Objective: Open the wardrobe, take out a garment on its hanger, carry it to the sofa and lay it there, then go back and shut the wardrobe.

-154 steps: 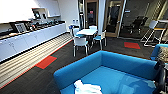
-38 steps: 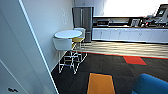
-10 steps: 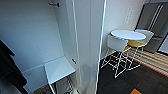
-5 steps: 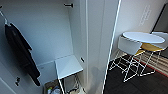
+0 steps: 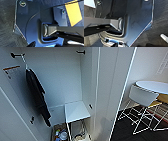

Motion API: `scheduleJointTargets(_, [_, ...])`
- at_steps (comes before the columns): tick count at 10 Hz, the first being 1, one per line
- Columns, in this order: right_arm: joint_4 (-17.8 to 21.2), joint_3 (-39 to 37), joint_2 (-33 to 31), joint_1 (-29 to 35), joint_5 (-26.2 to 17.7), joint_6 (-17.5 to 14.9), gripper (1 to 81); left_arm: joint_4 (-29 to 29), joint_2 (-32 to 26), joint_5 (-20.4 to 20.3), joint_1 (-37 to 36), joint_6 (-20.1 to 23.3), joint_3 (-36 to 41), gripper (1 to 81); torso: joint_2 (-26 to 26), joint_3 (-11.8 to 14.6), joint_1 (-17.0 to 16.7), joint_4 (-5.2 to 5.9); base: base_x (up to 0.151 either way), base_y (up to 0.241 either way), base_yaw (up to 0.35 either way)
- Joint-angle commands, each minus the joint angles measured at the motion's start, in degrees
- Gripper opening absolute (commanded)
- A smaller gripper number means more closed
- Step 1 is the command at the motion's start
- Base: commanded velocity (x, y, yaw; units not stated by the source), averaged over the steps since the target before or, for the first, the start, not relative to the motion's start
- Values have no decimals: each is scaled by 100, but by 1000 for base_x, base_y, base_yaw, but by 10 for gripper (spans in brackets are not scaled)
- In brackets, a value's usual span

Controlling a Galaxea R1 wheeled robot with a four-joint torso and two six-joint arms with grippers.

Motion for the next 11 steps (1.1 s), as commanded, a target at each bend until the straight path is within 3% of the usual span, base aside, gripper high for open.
scheduleJointTargets(1, [-51,21,-43,107,-294,0,811,66,-67,191,-155,46,-12,811,0,0,0,0,0,0,284])
scheduleJointTargets(11, [-69,21,-26,107,-303,0,811,101,-58,182,-155,37,-12,811,0,0,0,0,0,0,244])
